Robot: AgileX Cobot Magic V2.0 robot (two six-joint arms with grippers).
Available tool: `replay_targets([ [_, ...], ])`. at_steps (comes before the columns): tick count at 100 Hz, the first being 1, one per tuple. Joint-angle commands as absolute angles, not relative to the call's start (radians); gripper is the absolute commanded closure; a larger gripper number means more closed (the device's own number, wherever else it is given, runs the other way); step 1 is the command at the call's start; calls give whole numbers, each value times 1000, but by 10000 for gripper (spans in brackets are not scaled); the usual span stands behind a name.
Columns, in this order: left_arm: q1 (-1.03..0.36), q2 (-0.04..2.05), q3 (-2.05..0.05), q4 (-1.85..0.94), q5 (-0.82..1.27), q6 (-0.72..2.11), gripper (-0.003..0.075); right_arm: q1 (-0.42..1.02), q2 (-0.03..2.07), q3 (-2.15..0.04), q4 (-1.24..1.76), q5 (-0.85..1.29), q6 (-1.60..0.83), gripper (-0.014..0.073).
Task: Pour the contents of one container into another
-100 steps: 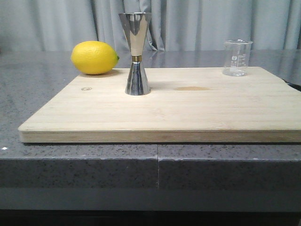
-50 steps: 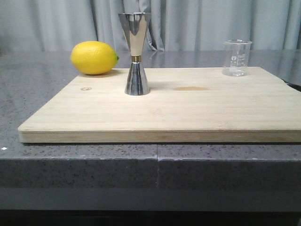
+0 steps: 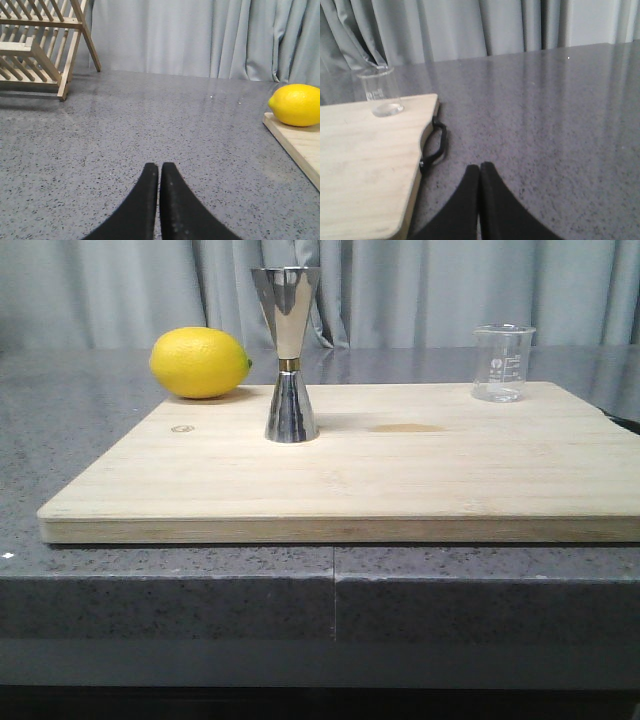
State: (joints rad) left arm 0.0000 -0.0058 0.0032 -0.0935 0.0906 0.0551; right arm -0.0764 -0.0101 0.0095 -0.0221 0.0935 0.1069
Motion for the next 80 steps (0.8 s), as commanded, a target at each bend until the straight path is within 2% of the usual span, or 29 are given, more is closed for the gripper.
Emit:
replay_targets([
  [1, 2, -28, 25, -100, 20, 57, 741, -81, -30, 26, -19, -34, 121, 662],
  [80, 2, -28, 25, -100, 20, 57, 741, -81, -30, 37, -19, -27, 121, 662],
])
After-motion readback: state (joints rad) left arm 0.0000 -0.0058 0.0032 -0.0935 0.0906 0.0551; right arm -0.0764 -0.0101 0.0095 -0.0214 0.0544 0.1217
